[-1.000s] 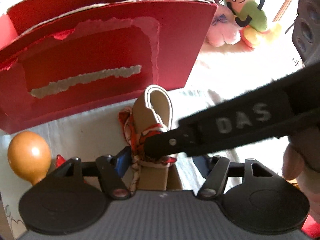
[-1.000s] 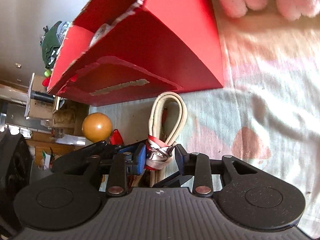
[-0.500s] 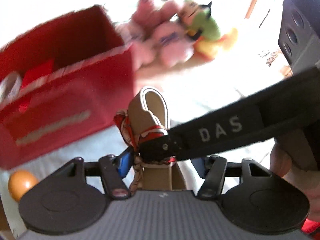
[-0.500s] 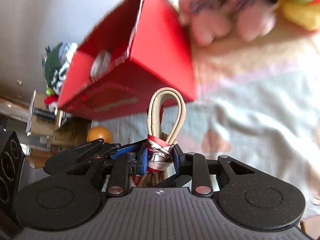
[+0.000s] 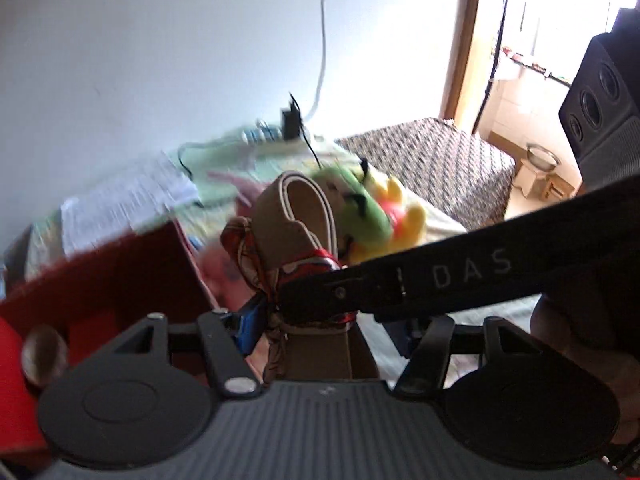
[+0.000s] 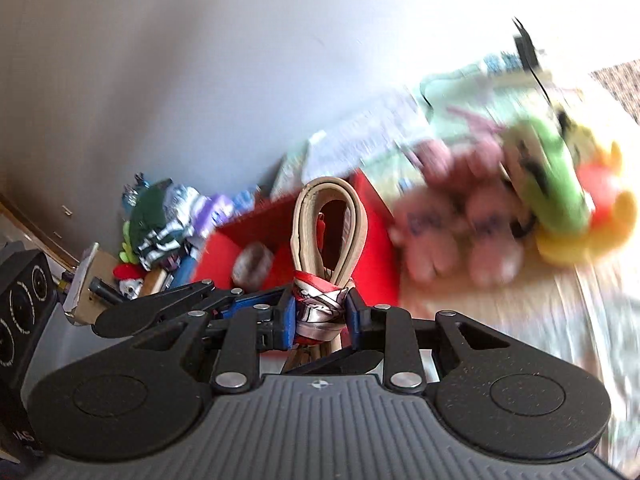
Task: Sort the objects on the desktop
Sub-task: 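Lift the beige strap with the right gripper and carry it over the box, then lower the strap with the right gripper beside the red carton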
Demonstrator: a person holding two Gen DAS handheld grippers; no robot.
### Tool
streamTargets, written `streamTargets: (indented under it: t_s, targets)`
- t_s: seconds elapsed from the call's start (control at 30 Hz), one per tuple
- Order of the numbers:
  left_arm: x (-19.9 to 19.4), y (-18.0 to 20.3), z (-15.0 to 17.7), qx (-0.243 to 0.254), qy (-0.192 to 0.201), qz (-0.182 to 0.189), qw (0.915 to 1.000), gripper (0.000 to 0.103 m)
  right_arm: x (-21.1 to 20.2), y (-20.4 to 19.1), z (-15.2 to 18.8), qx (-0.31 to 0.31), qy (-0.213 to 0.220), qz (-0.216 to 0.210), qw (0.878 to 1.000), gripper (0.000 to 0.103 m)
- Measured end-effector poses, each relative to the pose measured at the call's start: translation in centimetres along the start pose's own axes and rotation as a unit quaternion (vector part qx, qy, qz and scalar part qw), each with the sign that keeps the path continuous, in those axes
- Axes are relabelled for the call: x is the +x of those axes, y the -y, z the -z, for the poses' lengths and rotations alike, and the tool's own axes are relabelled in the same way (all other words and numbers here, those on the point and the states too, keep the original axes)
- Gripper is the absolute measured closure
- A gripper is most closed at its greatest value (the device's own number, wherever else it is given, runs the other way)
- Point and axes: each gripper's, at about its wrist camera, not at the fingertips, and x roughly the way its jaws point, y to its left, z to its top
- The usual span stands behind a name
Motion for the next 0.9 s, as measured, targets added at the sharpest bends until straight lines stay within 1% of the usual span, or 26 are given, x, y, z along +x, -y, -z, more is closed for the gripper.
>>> streamTargets:
  t_s: [0.2, 0.23, 0.33, 0.4, 0.47, 0.5, 0.6, 0.7, 0.77, 0.83, 0.9]
  targets:
    - [-2.0, -4.0, -4.3, 0.012, 0.046, -0.033, 0.9984, 0.04, 1.3, -4.0, -4.3, -0.053, 0.043, -0.026, 0.997, 0.075]
    - [-2.9, -4.8, -4.6, 0.012, 0.052, -0.039, 0.9978, 0.04, 1.6, -4.7, -4.9, -0.06, 0.05, -0.03, 0.996, 0.075]
    - [-3.9, -7.1, -6.0, 0.016, 0.079, -0.056, 0.9952, 0.04, 2.9, -6.7, -6.6, -0.081, 0.071, -0.041, 0.993, 0.075]
    - [-4.0, -8.9, -6.3, 0.008, 0.082, -0.054, 0.9951, 0.038, 4.3, -7.6, -7.4, -0.09, 0.073, -0.04, 0.992, 0.075]
    - [-2.9, -10.6, -5.9, -0.005, 0.073, -0.047, 0.9962, 0.038, 6.3, -7.9, -7.7, -0.092, 0.059, -0.028, 0.994, 0.075]
    - [-2.0, -11.7, -5.4, -0.016, 0.063, -0.04, 0.9971, 0.038, 7.4, -7.8, -7.8, -0.091, 0.046, -0.018, 0.995, 0.075]
    - [1.1, -14.0, -3.2, -0.039, 0.023, -0.019, 0.9988, 0.038, 11.6, -7.5, -6.9, -0.096, -0.009, 0.026, 0.995, 0.075]
    - [4.1, -15.8, -0.8, -0.061, -0.014, 0.001, 0.9981, 0.038, 15.3, -7.1, -5.5, -0.115, -0.051, 0.063, 0.99, 0.076]
    - [5.1, -16.6, 0.4, -0.068, -0.035, 0.007, 0.9971, 0.038, 17.4, -6.8, -4.9, -0.121, -0.072, 0.08, 0.987, 0.076]
    - [6.4, -17.3, 1.2, -0.065, -0.058, 0.007, 0.9961, 0.038, 19.1, -6.5, -4.6, -0.12, -0.093, 0.093, 0.984, 0.076]
    - [7.3, -18.0, 1.6, -0.059, -0.084, 0.009, 0.9947, 0.041, 20.0, -6.7, -4.3, -0.124, -0.112, 0.109, 0.98, 0.076]
